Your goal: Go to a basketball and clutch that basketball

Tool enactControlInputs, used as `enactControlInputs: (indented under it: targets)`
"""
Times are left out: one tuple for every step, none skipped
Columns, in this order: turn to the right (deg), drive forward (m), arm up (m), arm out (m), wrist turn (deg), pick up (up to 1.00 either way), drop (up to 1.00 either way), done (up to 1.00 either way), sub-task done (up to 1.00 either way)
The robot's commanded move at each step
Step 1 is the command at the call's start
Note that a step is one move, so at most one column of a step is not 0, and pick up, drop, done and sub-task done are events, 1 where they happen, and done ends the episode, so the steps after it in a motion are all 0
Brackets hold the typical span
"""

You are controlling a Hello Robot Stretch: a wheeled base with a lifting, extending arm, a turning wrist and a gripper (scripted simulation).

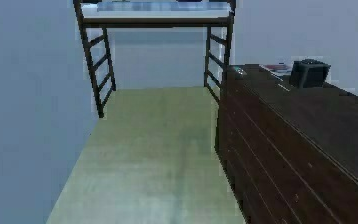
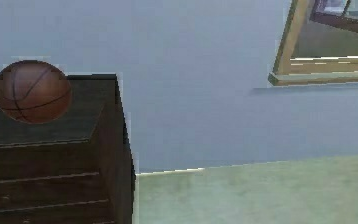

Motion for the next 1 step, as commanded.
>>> enactControlInputs:
  targets:
    - [-30.0, 0.00, 0.00, 0.00, 0.0, 0.00, 0.00, 0.00, 0.00]
